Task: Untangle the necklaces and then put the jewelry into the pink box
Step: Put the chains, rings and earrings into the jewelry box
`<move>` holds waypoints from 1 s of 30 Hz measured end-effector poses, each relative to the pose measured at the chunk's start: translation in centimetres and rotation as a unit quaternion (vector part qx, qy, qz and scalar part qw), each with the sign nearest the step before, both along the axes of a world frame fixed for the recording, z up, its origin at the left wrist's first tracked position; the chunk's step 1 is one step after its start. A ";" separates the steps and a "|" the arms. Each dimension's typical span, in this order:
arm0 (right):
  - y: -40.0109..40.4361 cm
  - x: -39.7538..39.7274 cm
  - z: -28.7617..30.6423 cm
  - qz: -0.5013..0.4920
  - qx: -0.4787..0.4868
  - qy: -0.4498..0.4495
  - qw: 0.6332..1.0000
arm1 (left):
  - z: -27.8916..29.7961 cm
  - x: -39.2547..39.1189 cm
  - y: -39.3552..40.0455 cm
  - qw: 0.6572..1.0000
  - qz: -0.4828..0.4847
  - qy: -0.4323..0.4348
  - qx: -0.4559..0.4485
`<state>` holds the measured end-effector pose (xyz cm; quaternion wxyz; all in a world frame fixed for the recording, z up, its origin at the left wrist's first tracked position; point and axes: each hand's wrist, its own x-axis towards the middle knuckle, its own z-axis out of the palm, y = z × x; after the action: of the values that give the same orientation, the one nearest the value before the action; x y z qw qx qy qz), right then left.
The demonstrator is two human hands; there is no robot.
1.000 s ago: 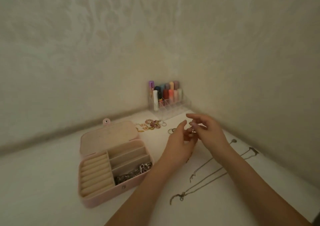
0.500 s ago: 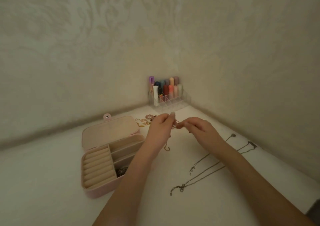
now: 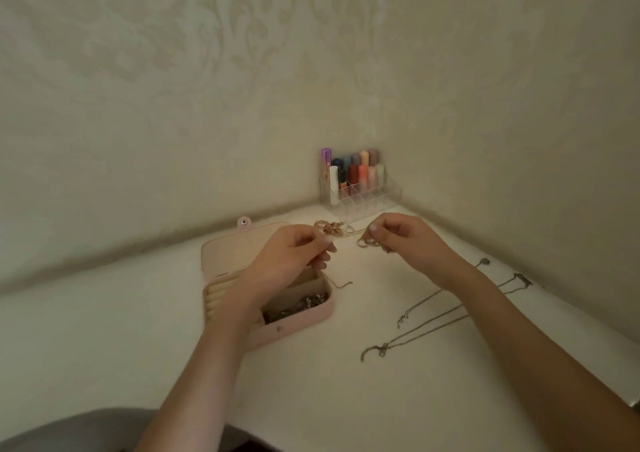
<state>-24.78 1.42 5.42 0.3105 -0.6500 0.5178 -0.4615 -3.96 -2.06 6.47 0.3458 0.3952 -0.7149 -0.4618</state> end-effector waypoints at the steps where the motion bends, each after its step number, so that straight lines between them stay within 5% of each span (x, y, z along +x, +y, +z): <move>1: -0.2 0.4 0.7 0.014 0.003 -0.001 1.000 | 0.3 0.9 0.1 1.000 0.002 -0.002 -0.002; 7: -2.3 3.3 5.0 0.080 -0.013 0.049 0.996 | 1.9 5.2 1.4 0.999 0.038 0.007 0.000; 15: -3.4 7.0 4.7 0.106 -0.041 -0.080 0.990 | 3.0 7.1 3.1 0.996 0.077 0.040 0.032; 30: -2.0 6.9 3.4 0.110 -0.011 -0.077 0.991 | 1.7 6.3 4.3 0.993 0.055 0.065 0.087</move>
<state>-17.89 -0.55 8.83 0.3912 -0.6685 0.4127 -0.4793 2.38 2.24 8.14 0.3805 0.4314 -0.6250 -0.5277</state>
